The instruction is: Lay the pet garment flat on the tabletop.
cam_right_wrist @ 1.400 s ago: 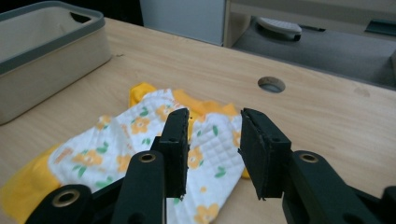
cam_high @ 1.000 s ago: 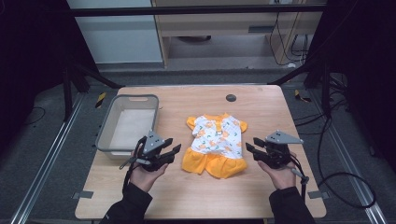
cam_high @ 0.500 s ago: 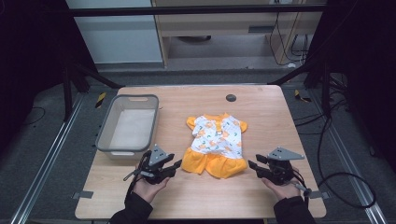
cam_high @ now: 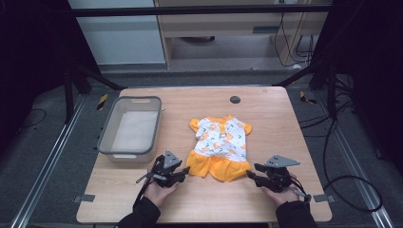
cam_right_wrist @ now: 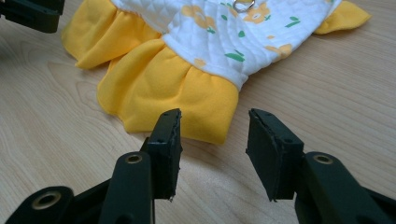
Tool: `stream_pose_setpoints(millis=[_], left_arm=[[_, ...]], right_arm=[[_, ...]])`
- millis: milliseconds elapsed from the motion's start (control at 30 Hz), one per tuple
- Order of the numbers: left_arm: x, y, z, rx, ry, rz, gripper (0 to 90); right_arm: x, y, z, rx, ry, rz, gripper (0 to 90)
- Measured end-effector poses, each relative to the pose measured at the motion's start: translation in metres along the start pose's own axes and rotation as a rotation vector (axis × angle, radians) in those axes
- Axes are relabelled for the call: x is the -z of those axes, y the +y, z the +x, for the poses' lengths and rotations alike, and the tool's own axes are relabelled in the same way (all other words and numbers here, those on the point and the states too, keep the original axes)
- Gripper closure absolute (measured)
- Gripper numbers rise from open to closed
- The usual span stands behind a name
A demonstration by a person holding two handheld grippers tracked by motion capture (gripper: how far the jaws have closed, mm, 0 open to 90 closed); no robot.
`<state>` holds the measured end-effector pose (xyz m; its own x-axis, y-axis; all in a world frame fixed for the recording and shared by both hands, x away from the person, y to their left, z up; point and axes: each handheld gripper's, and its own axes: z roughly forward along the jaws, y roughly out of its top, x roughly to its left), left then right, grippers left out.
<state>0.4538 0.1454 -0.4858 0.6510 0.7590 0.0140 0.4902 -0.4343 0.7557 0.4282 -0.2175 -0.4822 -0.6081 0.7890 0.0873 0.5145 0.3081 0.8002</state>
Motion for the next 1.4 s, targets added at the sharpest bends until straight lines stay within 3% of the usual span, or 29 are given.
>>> stream_pose_setpoints(millis=[200, 400, 433, 500, 800, 900, 1200, 1333, 1400], left_arm=[[-0.009, -0.003, -0.002, -0.010, 0.006, 0.027, 66.1], [-0.013, -0.003, -0.003, -0.019, 0.017, 0.043, 77.5], [-0.013, -0.003, -0.004, -0.021, 0.016, 0.050, 84.5], [-0.011, -0.002, -0.004, -0.022, 0.009, 0.047, 86.5], [0.003, 0.004, -0.007, -0.024, -0.017, 0.024, 87.7], [0.021, 0.012, -0.007, -0.012, -0.047, -0.031, 87.7], [0.046, 0.024, -0.001, 0.039, -0.097, -0.107, 87.7], [0.046, 0.024, 0.003, 0.047, -0.091, -0.099, 87.6], [0.041, 0.021, 0.003, 0.039, -0.074, -0.078, 87.5]], right_arm=[[-0.009, -0.002, 0.002, 0.023, 0.008, 0.028, 57.8], [-0.014, -0.001, 0.001, 0.027, 0.004, 0.051, 68.4], [-0.014, 0.000, 0.001, 0.013, 0.016, 0.056, 74.6], [-0.012, 0.001, 0.001, 0.009, 0.024, 0.056, 79.5], [0.003, 0.006, 0.000, -0.012, 0.064, 0.016, 85.5], [0.015, 0.009, -0.002, -0.030, 0.087, -0.018, 85.8], [0.029, 0.021, -0.002, -0.056, 0.139, -0.096, 85.9], [0.032, 0.022, -0.004, -0.075, 0.152, -0.117, 86.0], [0.031, 0.022, -0.004, -0.082, 0.149, -0.097, 85.9]])
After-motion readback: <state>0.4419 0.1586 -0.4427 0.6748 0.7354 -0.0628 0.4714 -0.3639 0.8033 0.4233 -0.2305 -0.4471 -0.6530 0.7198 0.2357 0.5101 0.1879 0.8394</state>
